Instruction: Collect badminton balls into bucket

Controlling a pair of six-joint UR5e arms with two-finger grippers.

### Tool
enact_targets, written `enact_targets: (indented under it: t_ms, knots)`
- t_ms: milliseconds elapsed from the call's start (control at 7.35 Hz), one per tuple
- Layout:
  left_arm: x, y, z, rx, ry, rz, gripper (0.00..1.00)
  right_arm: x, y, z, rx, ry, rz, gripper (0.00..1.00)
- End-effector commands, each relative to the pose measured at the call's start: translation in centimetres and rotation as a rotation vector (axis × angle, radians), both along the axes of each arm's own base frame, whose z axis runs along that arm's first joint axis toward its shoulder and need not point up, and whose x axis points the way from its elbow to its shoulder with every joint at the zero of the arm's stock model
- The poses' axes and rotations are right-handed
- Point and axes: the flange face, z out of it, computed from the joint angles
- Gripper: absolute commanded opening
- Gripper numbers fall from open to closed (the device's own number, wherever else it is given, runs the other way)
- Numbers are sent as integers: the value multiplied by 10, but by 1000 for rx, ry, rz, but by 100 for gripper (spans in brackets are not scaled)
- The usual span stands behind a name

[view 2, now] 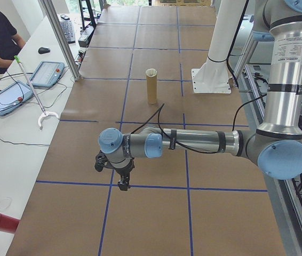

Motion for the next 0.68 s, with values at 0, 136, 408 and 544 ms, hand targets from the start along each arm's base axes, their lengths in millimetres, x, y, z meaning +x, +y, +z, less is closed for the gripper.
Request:
enact_targets:
  t_ms: [0,136,408,544]
  knots:
    - [-8,0,-3,7,-4,-16,100,0,0,0,0,0,0,100]
    - [-16,-1,-5,10,-7,-33,100,0,0,0,0,0,0,100]
    - [-24,-4,-5,21,-55,-38,100,0,0,0,0,0,0,100]
    - [-26,-4,-5,21,-62,-40,100,0,0,0,0,0,0,100]
